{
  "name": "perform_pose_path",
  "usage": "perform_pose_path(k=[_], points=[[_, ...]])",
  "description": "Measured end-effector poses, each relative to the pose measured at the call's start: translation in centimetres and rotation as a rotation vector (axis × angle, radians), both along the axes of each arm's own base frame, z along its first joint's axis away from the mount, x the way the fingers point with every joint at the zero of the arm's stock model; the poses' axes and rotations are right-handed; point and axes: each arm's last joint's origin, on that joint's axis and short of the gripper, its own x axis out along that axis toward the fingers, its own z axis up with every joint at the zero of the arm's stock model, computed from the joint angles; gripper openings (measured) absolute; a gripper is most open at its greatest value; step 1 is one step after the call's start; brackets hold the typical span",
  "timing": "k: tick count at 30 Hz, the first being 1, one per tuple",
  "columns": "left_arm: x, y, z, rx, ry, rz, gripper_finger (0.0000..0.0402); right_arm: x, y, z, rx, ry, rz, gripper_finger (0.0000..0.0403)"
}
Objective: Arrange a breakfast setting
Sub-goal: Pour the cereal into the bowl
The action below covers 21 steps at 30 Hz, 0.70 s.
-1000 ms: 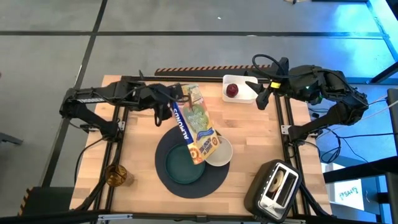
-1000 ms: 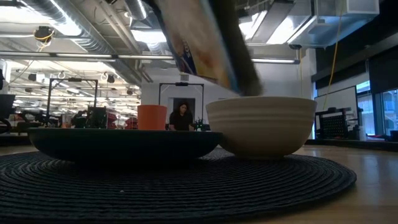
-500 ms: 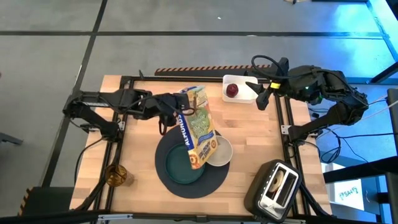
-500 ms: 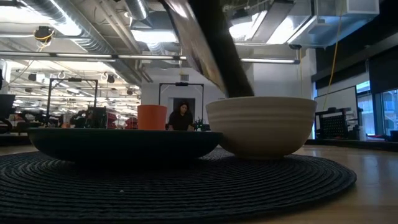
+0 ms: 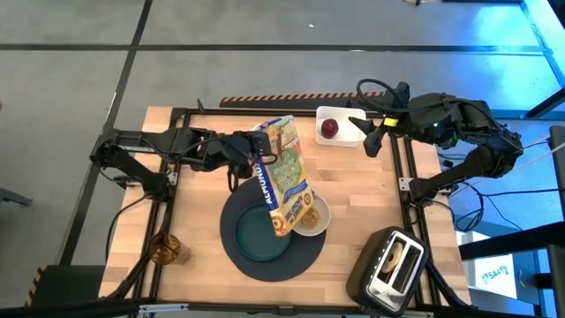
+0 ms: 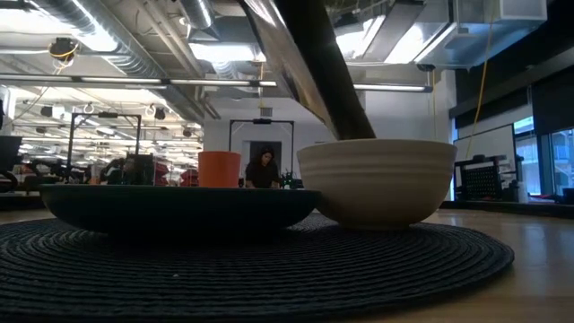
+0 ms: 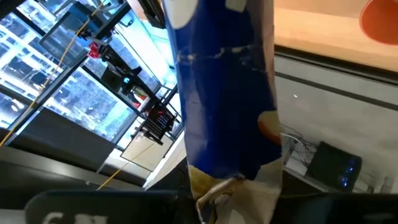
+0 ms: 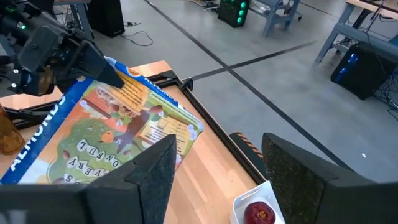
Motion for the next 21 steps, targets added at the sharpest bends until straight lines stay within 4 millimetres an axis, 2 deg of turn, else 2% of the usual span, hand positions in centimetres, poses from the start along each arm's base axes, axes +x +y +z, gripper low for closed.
perform_pose_path(k=[10, 21], points=[[-0.08, -0.96, 0.01, 0.005, -0.001, -0.023, 0.0063, 0.00, 0.00, 0.00, -0.002, 0.001, 0.001, 0.0227], [0.01, -0.94, -0.19, -0.002, 0.006, -0.018, 0.0063, 0.02, 0.04, 0.01, 0.005, -0.001, 0.012, 0.0227]])
